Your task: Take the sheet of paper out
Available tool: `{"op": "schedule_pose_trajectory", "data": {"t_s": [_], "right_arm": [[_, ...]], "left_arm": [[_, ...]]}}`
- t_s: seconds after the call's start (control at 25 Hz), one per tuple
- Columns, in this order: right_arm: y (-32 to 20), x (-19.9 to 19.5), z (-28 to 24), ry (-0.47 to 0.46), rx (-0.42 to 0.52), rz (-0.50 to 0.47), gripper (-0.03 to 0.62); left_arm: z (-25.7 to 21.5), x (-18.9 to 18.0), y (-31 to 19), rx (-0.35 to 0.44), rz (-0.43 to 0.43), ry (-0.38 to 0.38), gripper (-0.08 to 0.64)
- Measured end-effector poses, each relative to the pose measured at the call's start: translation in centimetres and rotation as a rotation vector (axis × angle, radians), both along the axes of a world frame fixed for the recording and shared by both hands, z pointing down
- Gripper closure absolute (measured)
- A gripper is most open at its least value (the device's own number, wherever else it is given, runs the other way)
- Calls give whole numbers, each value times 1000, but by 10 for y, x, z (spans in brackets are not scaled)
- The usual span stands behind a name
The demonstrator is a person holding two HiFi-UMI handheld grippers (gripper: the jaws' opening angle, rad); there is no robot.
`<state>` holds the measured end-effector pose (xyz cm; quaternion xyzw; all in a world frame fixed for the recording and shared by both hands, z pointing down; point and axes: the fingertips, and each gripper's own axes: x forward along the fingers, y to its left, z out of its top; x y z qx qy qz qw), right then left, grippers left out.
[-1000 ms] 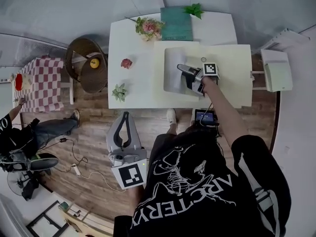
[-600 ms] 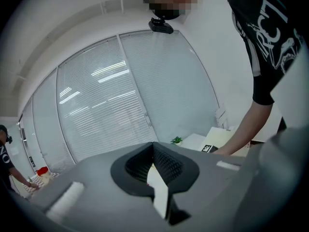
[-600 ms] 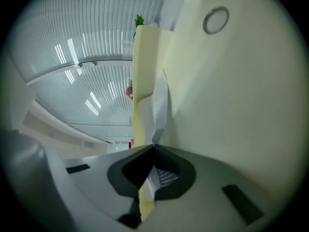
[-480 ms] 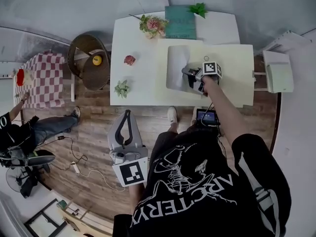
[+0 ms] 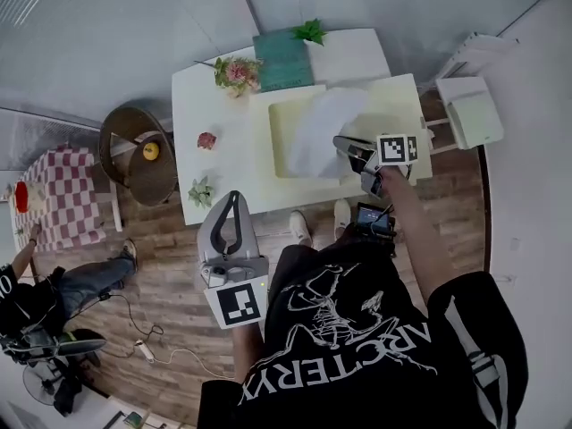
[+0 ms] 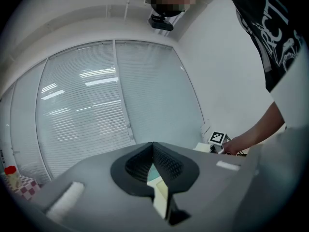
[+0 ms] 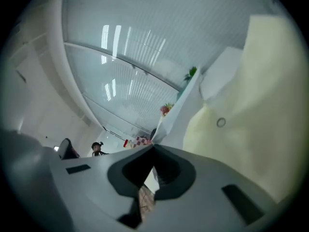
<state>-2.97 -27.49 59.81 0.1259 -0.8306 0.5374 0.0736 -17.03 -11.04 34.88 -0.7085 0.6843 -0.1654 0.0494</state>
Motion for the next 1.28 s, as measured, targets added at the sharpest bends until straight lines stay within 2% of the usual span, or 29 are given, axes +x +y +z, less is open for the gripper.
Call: {"op": "schedule_pose_trajectory", "data": {"t_s": [0.2,0.4,0.8,0.92,1.28], "right_arm": [[5,33,-84,25,279,87,580],[24,41,-155,123,609,115,580],[50,7,-268,297,1223,287,580],[54,-1,-286,302,1313,322,580],[54,-3,-296,281,1343,305,580]], "left_arm": [[-3,14,-18,26,85,27,548],[-6,16,-30,53,124,56,548],[-33,11,-57,126,124,98,549],[-39,12,-60,136,136,88,549],[-42,6,-64,135,131,83,549]]}}
